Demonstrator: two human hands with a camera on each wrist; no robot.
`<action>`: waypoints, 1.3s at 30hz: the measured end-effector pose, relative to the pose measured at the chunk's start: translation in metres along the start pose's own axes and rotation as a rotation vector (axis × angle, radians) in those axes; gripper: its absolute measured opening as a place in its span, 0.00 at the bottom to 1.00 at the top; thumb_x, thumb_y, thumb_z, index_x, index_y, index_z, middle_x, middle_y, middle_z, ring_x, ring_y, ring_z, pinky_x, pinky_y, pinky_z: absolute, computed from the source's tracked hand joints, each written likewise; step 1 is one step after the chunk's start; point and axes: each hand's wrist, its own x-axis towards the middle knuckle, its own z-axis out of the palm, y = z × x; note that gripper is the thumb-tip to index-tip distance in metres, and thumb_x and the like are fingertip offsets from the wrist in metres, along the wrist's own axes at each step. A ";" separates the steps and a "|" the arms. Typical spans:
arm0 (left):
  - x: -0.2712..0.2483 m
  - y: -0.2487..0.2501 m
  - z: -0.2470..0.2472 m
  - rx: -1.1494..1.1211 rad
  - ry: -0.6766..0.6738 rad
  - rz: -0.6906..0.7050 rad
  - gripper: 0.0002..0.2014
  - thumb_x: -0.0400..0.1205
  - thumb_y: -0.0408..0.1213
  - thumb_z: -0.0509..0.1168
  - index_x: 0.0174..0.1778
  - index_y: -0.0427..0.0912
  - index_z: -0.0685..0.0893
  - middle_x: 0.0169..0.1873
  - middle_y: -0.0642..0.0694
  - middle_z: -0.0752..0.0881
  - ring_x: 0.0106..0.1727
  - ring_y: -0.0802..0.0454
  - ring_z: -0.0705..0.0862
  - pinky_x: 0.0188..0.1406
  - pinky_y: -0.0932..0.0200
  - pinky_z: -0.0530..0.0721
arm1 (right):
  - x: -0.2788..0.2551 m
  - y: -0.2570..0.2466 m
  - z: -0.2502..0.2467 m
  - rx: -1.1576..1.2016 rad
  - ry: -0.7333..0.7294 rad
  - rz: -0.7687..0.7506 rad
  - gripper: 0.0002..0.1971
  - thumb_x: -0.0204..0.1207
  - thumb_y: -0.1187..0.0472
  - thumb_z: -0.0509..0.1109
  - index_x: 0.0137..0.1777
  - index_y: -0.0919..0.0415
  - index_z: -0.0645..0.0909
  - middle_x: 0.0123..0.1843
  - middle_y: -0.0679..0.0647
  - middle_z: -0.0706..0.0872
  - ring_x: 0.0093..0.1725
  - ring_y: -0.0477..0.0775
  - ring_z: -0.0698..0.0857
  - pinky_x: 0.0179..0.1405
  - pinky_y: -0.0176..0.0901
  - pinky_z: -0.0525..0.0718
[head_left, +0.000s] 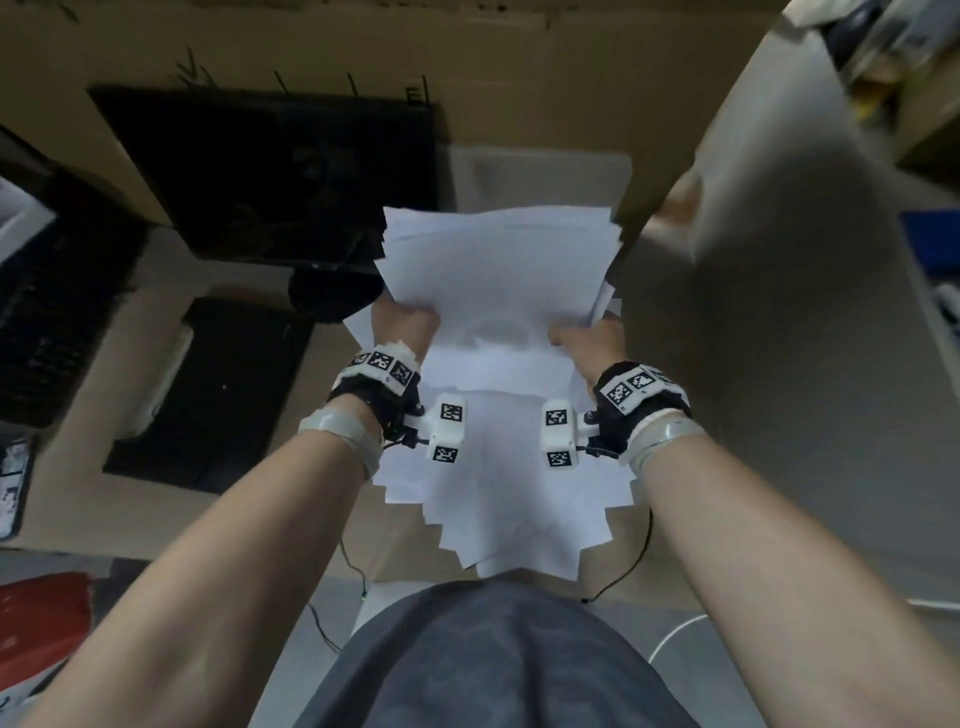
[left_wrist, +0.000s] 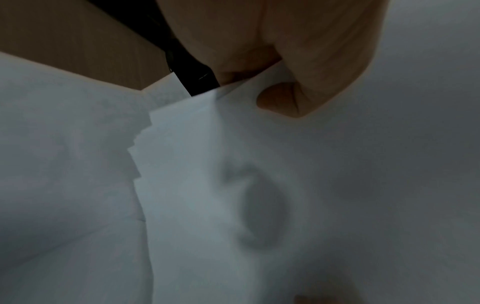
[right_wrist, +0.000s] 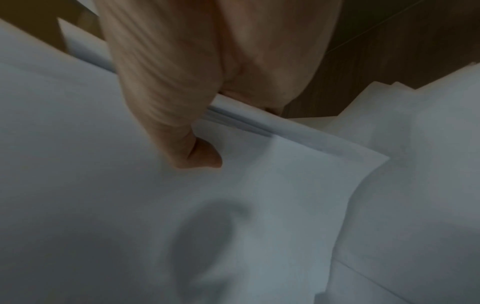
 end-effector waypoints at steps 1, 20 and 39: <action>-0.006 -0.002 -0.001 0.028 -0.022 0.008 0.16 0.68 0.16 0.63 0.49 0.32 0.82 0.30 0.49 0.80 0.29 0.58 0.77 0.20 0.73 0.71 | -0.004 0.003 -0.001 -0.008 -0.014 -0.007 0.11 0.67 0.74 0.75 0.45 0.61 0.83 0.38 0.50 0.86 0.41 0.55 0.87 0.38 0.37 0.82; 0.021 -0.015 0.015 0.222 -0.241 -0.108 0.24 0.66 0.21 0.66 0.60 0.34 0.77 0.47 0.42 0.84 0.45 0.46 0.82 0.33 0.64 0.78 | 0.030 -0.006 0.004 0.161 -0.030 0.015 0.24 0.69 0.75 0.67 0.63 0.56 0.75 0.46 0.52 0.84 0.42 0.48 0.83 0.36 0.37 0.81; -0.029 -0.028 -0.008 0.032 -0.227 -0.156 0.25 0.60 0.20 0.62 0.54 0.38 0.79 0.37 0.45 0.82 0.39 0.46 0.80 0.33 0.59 0.78 | -0.005 0.015 -0.005 0.104 0.000 -0.039 0.23 0.69 0.72 0.66 0.63 0.57 0.74 0.53 0.54 0.84 0.46 0.49 0.84 0.41 0.39 0.79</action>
